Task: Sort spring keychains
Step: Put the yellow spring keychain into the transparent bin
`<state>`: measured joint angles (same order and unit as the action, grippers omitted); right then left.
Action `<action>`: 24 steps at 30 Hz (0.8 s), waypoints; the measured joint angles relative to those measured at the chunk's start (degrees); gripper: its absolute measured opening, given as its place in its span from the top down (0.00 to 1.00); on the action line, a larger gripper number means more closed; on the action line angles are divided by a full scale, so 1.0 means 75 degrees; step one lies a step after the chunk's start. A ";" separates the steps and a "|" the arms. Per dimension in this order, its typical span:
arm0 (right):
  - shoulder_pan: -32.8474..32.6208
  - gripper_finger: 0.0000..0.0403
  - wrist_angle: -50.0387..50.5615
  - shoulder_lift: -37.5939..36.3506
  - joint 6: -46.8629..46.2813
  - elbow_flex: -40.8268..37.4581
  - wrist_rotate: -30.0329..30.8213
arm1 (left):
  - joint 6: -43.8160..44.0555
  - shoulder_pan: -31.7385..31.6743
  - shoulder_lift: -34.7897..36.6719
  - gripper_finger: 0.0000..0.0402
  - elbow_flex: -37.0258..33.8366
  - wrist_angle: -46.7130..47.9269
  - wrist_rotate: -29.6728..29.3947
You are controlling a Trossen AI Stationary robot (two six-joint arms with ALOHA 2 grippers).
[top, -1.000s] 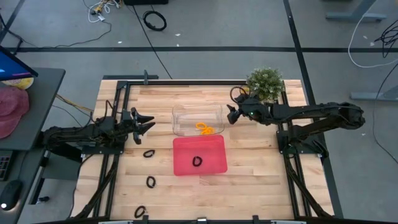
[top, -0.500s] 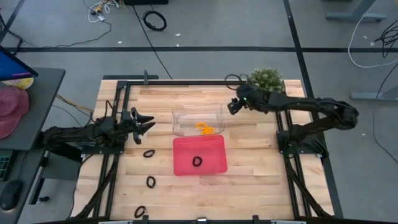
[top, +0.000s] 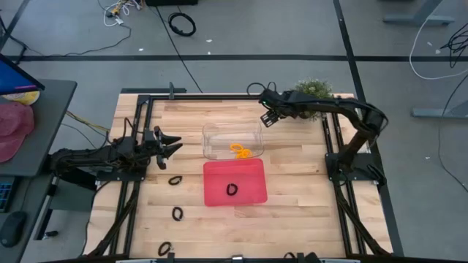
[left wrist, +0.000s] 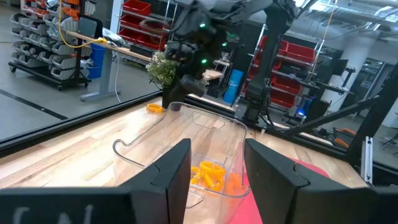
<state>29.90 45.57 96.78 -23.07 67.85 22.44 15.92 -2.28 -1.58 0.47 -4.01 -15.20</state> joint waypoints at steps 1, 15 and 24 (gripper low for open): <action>0.0068 0.46 0.0071 0.0175 0.0013 0.0125 -0.0003 | 0.0000 0.0000 -0.0001 0.62 0.0000 0.0000 -0.0001; 0.1105 0.46 0.0510 0.1156 0.0204 0.0656 0.0003 | 0.0000 0.0000 -0.0003 0.62 0.0000 0.0003 0.0000; 0.1352 0.46 0.0493 0.1211 0.0198 0.0656 -0.0103 | 0.0000 0.0000 0.0000 0.62 0.0000 0.0000 0.0000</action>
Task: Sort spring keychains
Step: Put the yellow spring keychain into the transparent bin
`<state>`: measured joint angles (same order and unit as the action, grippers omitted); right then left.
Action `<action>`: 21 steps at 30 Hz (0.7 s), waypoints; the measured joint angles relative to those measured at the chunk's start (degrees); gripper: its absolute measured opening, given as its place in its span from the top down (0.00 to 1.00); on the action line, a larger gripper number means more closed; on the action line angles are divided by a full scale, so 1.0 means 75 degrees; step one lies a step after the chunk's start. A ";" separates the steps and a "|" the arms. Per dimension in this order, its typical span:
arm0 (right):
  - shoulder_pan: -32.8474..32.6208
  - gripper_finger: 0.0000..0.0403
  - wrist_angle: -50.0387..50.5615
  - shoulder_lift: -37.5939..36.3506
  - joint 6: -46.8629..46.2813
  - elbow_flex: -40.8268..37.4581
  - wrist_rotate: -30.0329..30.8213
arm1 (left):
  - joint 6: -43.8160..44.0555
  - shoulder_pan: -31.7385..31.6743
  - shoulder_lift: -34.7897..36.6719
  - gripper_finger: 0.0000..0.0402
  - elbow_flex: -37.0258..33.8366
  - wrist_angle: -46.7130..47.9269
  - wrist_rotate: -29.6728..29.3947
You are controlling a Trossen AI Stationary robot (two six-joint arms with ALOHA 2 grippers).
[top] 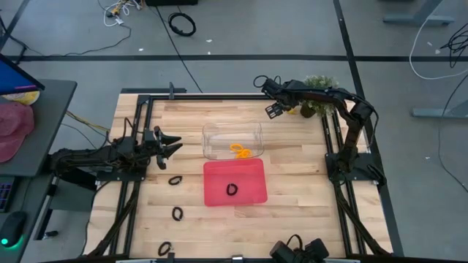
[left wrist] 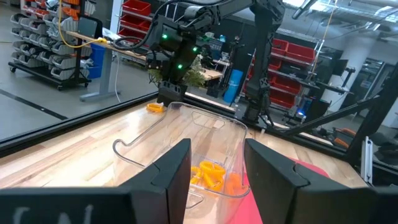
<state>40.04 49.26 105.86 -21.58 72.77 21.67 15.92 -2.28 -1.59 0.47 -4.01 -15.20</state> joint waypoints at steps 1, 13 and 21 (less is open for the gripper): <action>0.0004 0.46 -0.0002 0.0042 -0.0001 0.0000 -0.0015 | 0.0000 0.0000 0.0000 0.62 0.0000 0.0000 0.0000; 0.0223 0.46 -0.0812 0.0988 0.0169 -0.0272 -0.0037 | 0.0000 0.0000 -0.0003 0.62 0.0000 0.0000 -0.0003; 0.0381 0.46 -0.0890 0.1102 0.0242 -0.0277 -0.0263 | 0.0000 0.0000 -0.0001 0.62 0.0000 0.0000 -0.0002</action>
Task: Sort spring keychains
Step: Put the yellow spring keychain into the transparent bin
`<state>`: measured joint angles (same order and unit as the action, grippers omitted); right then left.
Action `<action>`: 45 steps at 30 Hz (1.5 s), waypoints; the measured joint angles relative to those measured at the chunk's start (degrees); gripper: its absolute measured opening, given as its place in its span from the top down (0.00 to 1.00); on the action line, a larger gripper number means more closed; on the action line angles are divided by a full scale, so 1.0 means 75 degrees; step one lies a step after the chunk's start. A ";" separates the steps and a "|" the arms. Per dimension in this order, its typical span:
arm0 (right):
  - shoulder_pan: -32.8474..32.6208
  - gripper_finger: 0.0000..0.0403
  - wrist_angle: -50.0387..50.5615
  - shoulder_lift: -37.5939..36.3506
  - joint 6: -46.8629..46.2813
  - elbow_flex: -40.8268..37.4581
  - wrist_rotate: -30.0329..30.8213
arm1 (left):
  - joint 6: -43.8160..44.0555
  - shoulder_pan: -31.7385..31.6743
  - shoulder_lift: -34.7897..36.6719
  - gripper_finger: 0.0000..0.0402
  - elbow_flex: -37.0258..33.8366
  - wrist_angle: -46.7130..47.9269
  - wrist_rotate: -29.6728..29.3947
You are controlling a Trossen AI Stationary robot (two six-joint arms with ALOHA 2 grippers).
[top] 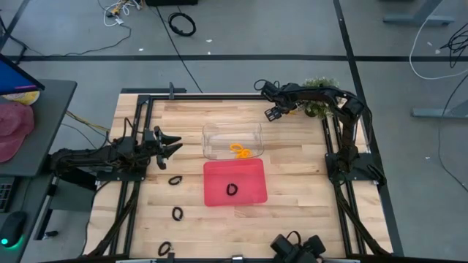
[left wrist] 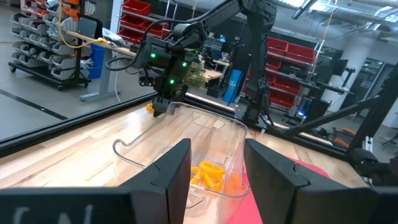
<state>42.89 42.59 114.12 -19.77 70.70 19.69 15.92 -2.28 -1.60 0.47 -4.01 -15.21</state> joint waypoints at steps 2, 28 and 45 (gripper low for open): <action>0.0011 0.46 0.0000 -0.0020 0.0018 -0.0006 -0.0098 | 0.0000 0.0000 0.0000 0.62 -0.0001 0.0000 0.0001; 0.1020 0.61 -0.0145 -0.0015 0.0589 0.0014 -0.2081 | 0.0000 0.0000 0.0000 0.62 0.0000 0.0000 0.0000; 0.0101 0.99 0.0028 -0.0198 0.2177 -0.0019 -0.1510 | 0.0000 0.0000 0.0000 0.62 0.0000 -0.0002 -0.0001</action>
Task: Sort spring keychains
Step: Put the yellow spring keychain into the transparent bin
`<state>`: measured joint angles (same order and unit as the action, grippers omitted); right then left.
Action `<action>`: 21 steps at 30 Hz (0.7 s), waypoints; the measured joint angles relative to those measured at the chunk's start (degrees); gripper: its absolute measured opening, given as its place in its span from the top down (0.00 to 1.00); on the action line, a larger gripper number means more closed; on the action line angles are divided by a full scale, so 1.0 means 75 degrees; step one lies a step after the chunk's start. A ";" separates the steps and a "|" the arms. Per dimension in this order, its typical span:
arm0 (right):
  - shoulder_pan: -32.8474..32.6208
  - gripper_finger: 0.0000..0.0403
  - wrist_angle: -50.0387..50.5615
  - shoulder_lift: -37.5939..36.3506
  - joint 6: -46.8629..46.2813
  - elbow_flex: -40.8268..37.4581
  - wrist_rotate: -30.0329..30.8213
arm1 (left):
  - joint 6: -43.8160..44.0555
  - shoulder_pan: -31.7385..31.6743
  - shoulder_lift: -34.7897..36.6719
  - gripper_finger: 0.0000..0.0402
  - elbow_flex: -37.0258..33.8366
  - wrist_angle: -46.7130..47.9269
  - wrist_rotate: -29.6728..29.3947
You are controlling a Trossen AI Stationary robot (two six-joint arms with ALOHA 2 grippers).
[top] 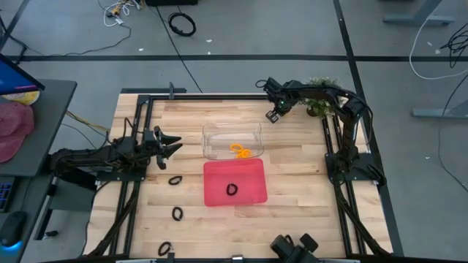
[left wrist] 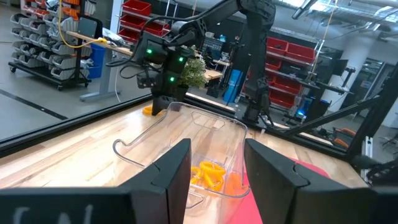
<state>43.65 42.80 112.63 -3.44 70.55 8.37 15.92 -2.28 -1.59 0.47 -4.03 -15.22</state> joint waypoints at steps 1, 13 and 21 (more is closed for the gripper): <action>-0.0099 0.99 -0.0084 -0.0093 -0.0007 -0.0014 0.0151 | 0.0000 0.0000 -0.0002 0.62 0.0000 0.0002 0.0002; -0.1714 1.00 -0.8801 -0.3798 0.0288 -0.3530 0.0136 | 0.0000 0.0000 0.0001 0.62 0.0000 0.0001 0.0001; -0.1888 1.00 -1.4602 -0.5241 -0.2019 -0.7075 -0.2083 | 0.0000 0.0000 -0.0001 0.62 0.0000 -0.0001 0.0001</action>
<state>29.50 -66.72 73.33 -18.58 17.49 -7.26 15.92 -2.28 -1.60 0.47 -4.03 -15.22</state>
